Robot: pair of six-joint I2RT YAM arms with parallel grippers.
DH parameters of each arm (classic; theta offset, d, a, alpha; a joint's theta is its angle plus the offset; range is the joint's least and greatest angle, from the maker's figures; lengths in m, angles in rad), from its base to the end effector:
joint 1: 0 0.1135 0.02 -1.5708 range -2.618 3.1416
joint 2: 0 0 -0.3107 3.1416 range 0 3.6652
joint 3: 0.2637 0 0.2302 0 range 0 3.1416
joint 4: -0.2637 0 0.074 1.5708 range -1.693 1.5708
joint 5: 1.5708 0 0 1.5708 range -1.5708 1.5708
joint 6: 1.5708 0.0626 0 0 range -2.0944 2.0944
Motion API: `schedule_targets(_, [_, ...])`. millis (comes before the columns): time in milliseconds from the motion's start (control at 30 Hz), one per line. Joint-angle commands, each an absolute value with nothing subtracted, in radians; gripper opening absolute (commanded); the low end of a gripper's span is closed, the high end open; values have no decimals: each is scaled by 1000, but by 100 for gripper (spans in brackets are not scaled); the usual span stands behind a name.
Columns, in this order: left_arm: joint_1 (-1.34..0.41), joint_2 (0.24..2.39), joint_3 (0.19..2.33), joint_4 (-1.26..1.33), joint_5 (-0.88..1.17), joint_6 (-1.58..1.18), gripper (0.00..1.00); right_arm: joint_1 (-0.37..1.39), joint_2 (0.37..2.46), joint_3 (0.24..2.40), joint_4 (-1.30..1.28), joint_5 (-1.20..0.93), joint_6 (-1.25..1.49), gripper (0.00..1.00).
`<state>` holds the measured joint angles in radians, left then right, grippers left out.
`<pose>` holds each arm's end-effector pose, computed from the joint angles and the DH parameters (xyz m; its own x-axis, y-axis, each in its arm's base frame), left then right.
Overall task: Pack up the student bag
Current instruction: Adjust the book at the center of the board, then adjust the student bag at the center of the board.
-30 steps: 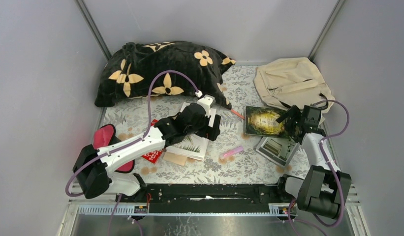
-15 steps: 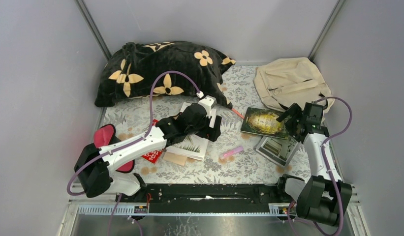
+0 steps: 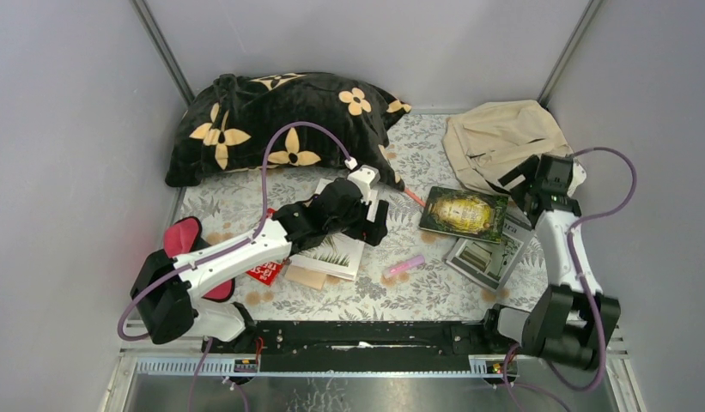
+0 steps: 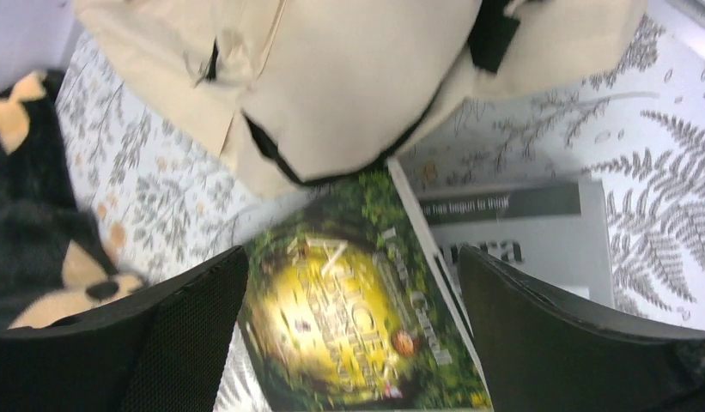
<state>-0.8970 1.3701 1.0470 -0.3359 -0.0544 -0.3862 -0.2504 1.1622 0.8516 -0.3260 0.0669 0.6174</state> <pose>0.1872 -0.2290 0.3207 -0.6377 0.1959 -0.7449 0.5541 0.7885 -0.2670 0.2278 -0.0626 0.3067 -0.2963 0.6720 -0.6787 0.5775 0.6920 0.4331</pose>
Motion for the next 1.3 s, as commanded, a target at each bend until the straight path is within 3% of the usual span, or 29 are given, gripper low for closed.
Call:
schedule_targets(0, [-901, 1376, 1093, -302, -34, -361, 99, -252, 1345, 982, -280, 189, 688, 100])
schedule_targets(233, [-902, 1333, 1082, -308, -67, -357, 99, -280, 1575, 1143, -289, 202, 733, 100])
schedule_targets(433, [-901, 1321, 1072, -308, -72, -358, 99, -300, 1679, 1161, -210, 147, 764, 100])
schedule_targets(500, [-902, 1322, 1075, -312, -67, -354, 99, -301, 1705, 1173, -182, 115, 765, 95])
schedule_targets(567, [-901, 1323, 1077, -314, -64, -352, 99, -301, 1726, 1198, -174, 58, 771, 76])
schedule_targets(700, [-901, 1325, 1083, -319, -77, -350, 99, -298, 1688, 1179, -63, -98, 791, 18])
schedule_targets(767, [-900, 1328, 1082, -318, -78, -354, 99, -292, 1669, 1183, -37, -126, 802, 0])
schedule_targets(1267, [-900, 1330, 1093, -343, -137, -365, 99, 28, 1810, 1658, -205, -124, 759, 0])
